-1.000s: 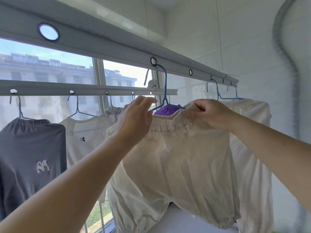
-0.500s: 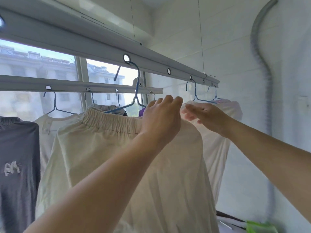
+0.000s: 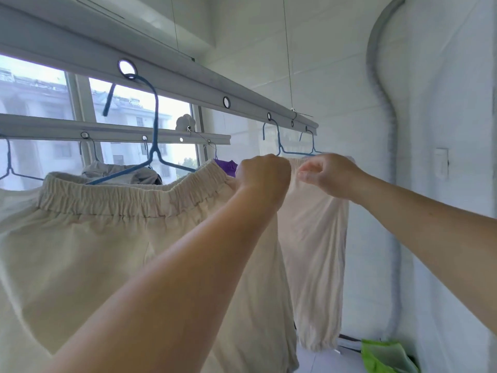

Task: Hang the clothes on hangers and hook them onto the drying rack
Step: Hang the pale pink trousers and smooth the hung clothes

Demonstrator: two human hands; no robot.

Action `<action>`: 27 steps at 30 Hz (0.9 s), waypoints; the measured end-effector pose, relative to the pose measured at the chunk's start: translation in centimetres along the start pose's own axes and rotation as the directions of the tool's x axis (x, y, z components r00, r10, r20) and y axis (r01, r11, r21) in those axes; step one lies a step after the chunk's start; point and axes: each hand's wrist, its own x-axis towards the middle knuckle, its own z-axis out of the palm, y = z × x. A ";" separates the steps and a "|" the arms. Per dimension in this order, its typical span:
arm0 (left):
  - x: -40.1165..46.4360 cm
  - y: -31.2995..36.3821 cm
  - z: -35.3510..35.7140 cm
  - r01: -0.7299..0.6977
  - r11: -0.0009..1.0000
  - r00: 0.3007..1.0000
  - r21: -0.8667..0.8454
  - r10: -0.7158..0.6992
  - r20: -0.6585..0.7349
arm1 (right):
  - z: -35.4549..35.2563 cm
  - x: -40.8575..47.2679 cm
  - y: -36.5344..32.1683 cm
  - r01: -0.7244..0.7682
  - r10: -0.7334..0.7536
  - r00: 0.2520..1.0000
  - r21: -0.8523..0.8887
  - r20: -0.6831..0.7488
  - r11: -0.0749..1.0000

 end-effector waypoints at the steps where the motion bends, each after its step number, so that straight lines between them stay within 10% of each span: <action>1: 1.2 0.3 0.6 0.010 1.000 0.999 -0.014 -0.009 0.033 | 0.0 0.8 0.4 -0.002 0.001 1.000 -0.042 -0.010 0.999; 8: 7.4 1.1 5.4 0.092 0.967 0.992 -0.236 -0.069 0.104 | 2.0 6.4 1.3 0.046 -0.062 0.993 -0.151 -0.099 0.987; 15: 13.8 -1.2 10.0 0.341 0.607 0.933 -0.717 -0.313 0.179 | 4.4 12.4 2.3 -0.072 0.005 0.980 -0.332 -0.198 0.941; 27: 20.9 -2.5 16.0 0.132 0.528 0.989 -0.839 -0.129 0.074 | 7.8 18.9 3.9 -0.070 0.050 0.981 -0.100 -0.185 0.993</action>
